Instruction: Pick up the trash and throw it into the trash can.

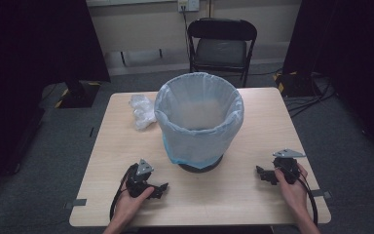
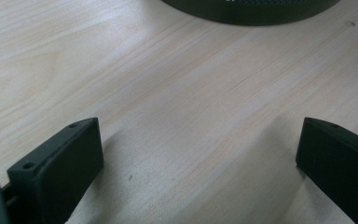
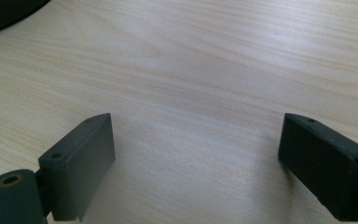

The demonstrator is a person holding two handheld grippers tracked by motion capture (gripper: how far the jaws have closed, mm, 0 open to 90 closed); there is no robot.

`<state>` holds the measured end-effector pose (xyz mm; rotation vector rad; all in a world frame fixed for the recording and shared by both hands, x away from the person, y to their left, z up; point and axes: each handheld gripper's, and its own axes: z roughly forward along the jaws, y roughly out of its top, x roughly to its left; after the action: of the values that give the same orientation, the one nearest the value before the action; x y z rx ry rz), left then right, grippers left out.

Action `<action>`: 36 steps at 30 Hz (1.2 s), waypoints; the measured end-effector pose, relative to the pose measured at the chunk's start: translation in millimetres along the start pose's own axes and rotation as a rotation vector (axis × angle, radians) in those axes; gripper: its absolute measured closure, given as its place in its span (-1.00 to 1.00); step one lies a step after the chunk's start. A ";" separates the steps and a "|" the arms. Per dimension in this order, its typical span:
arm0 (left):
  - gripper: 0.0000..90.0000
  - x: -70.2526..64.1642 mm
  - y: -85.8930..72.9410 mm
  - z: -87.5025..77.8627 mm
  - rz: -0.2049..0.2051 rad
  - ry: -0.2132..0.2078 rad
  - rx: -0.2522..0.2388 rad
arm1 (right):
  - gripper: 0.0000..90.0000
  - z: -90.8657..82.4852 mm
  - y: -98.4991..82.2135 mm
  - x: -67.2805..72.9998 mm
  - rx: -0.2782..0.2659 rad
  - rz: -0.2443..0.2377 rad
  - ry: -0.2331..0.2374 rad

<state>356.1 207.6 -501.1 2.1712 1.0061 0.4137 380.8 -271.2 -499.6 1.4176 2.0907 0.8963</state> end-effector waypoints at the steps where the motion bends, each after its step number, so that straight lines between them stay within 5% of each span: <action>1: -1.00 0.1 0.0 0.1 0.000 0.001 -0.002 | -0.78 -0.1 0.0 0.0 0.001 0.000 0.001; 8: -0.98 1.7 -0.2 -1.3 0.012 -0.002 -0.003 | -0.78 -0.1 0.0 0.0 0.001 0.000 0.001; 11: -0.86 4.3 0.0 -4.2 0.003 0.008 -0.004 | -0.78 -0.1 0.0 0.0 0.001 0.000 0.001; 13: -0.58 7.2 1.7 -6.9 -0.042 0.048 0.006 | -0.78 -0.1 0.0 0.0 0.001 0.000 0.001; 20: -0.59 12.3 8.7 -10.8 -0.019 0.029 0.010 | -0.78 -0.1 0.0 0.0 0.001 0.000 0.001; 24: -0.59 28.8 17.9 -13.8 -0.035 0.039 -0.037 | -0.78 -0.1 0.0 0.0 0.001 0.000 0.001; 27: -0.63 53.8 31.6 -12.6 -0.079 0.045 -0.089 | -0.78 -0.1 0.1 0.0 0.001 0.000 0.001; 36: -0.63 98.0 66.4 3.2 -0.101 0.054 -0.140 | -0.78 0.0 0.0 0.0 0.001 0.000 0.001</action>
<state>457.1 250.6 -456.7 1.9848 1.0792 0.4829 380.8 -271.2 -499.5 1.4182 2.0917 0.8969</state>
